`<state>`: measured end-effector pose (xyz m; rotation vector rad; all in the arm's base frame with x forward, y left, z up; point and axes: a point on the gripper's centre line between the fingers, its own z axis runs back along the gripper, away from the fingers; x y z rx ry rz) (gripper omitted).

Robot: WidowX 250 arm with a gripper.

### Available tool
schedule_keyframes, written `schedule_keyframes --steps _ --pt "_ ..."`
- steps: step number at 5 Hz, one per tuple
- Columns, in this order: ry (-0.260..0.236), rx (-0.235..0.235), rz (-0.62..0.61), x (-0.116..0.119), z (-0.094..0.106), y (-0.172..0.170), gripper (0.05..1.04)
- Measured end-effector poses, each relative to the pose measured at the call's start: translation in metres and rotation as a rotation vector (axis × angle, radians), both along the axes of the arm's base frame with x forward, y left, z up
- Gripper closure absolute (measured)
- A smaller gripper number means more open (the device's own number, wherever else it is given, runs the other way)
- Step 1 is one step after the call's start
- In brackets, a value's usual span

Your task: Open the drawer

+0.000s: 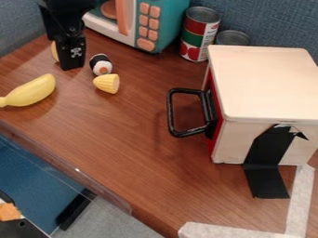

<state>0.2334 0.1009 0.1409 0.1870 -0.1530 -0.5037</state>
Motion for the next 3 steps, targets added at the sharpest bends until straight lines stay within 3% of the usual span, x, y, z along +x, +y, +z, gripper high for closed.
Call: schedule_keyframes --steps 1,2,3 --pt "0.019 -0.008 0.010 -0.002 -0.006 0.000 0.083" --pt "0.008 -0.023 0.149 -0.004 -0.014 -0.005 0.083" --pt "-0.013 -0.085 0.332 -0.004 -0.020 -0.018 0.083"
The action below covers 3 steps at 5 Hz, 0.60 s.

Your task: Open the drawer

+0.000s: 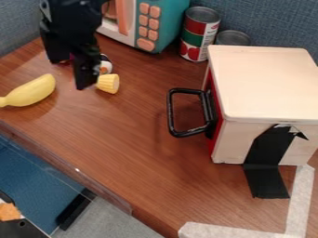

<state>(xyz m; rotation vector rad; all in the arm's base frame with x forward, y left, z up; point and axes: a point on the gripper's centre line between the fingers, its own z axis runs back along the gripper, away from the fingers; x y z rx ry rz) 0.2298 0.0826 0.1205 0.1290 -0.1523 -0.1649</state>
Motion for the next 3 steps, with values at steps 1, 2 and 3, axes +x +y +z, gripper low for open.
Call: schedule_keyframes --steps 1,2,3 --pt "-0.042 -0.043 0.145 0.005 -0.006 -0.013 0.083" --pt "-0.078 -0.159 0.244 0.021 -0.016 -0.037 0.083" --pt "-0.072 -0.269 0.343 0.036 -0.034 -0.048 0.083"
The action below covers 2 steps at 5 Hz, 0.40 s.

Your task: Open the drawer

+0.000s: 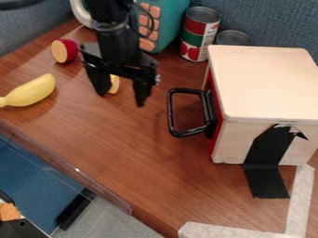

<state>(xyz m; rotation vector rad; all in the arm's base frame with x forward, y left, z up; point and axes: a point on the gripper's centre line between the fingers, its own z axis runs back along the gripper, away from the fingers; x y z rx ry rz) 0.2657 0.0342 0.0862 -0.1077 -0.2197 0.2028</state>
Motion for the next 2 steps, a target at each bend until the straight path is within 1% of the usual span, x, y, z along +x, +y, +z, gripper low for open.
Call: schedule_keyframes --steps 1,2 --pt "0.003 -0.114 0.062 0.016 -0.018 -0.009 0.083" --pt "0.013 -0.124 0.115 0.026 -0.032 -0.006 0.083"
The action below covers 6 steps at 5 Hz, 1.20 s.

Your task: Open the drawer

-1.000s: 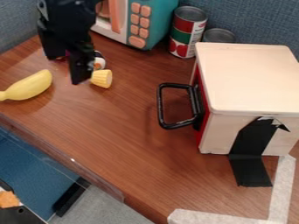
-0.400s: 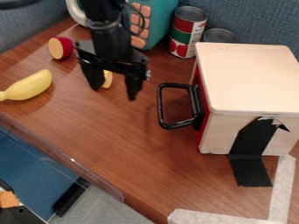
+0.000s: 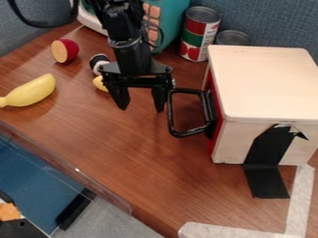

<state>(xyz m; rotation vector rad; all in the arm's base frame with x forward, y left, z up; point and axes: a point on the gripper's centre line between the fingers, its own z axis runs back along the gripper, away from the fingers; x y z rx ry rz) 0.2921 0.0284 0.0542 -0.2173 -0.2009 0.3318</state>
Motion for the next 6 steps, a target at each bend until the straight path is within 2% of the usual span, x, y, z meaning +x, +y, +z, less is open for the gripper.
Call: schedule_keyframes --steps 2,3,4,5,6 --pt "-0.024 -0.083 0.052 0.015 -0.003 -0.009 0.083" --pt "-0.035 -0.122 0.038 0.018 -0.001 -0.024 0.083" --pt "-0.034 -0.122 0.034 0.018 -0.003 -0.034 0.083" --pt "-0.010 -0.111 0.037 0.015 -0.017 -0.041 0.083" --pt "0.005 -0.095 0.046 0.016 -0.030 -0.041 0.136"
